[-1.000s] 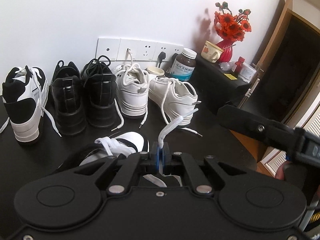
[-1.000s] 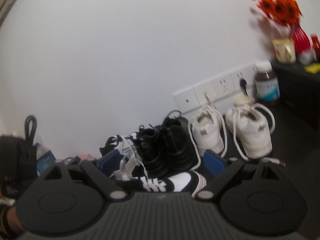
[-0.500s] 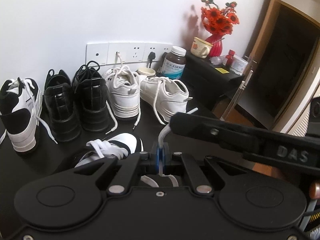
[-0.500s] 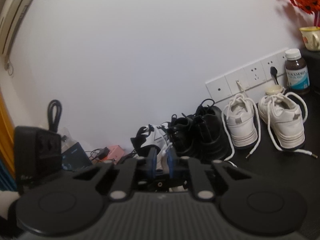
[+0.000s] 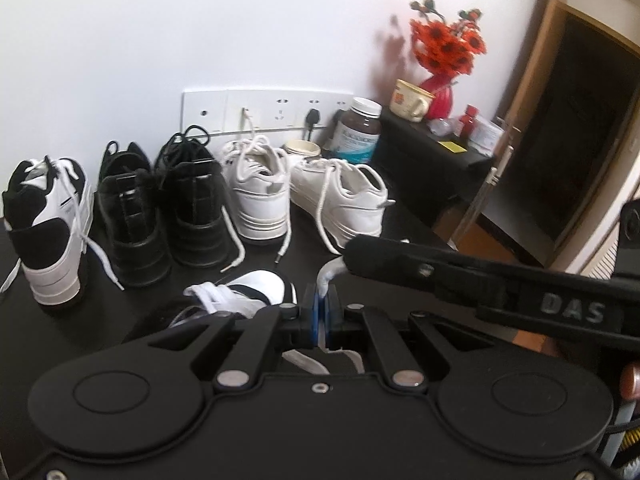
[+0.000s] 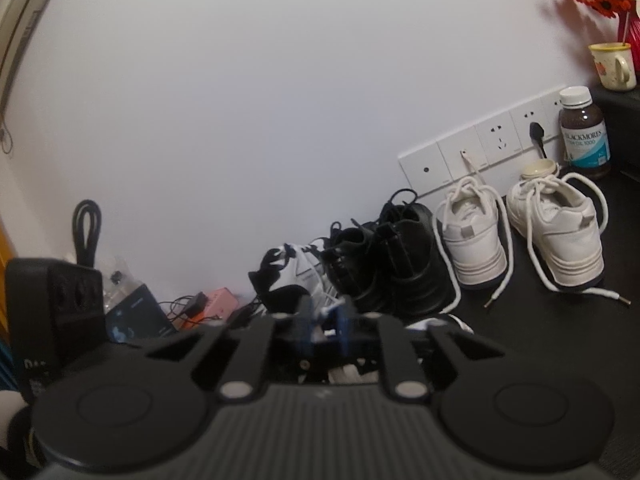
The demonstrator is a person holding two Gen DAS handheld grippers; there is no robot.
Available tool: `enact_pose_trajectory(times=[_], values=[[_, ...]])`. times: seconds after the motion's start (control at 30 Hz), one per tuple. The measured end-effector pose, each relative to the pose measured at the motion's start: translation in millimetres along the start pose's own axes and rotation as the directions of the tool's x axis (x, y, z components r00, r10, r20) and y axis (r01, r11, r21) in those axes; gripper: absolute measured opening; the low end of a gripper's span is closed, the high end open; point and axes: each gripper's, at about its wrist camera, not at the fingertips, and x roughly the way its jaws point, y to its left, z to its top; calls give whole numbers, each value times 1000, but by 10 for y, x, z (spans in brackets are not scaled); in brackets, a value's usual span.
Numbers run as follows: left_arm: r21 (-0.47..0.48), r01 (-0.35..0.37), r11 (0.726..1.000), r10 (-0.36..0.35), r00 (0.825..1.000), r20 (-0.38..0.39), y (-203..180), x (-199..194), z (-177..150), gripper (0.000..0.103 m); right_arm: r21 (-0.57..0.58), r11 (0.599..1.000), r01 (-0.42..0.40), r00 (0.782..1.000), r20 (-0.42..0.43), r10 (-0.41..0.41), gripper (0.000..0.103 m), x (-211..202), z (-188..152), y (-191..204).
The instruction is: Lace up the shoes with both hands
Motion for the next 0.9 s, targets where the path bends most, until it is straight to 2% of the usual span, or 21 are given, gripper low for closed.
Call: enact_pose_trajectory(times=[0.23, 0.43, 0.47, 0.5, 0.53, 0.7, 0.9], values=[[-13, -23, 1000, 23, 1000, 7, 39, -8, 15, 3, 1, 1000, -31, 999, -33, 31, 20, 3, 0, 12], [31, 7, 1000, -7, 1000, -9, -35, -1, -3, 3, 12, 999, -49, 998, -38, 49, 20, 25, 2, 22], [41, 8, 999, -8, 1000, -9, -53, -2, -8, 3, 16, 999, -51, 998, -33, 52, 18, 21, 5, 20], [46, 10, 999, -10, 1000, -10, -63, -1, -11, 3, 19, 998, -53, 998, -27, 53, 8, 15, 10, 17], [49, 12, 999, -11, 1000, -12, -70, 1, -14, 3, 22, 998, -55, 998, -22, 56, 3, 10, 17, 14], [70, 31, 997, -29, 999, -20, -113, 11, -29, 3, 44, 998, -49, 999, 1, 49, 3, -7, 39, -11], [142, 69, 987, -67, 998, -20, -247, 12, -59, 2, 85, 995, -44, 999, 7, 43, 3, 15, 46, -56]])
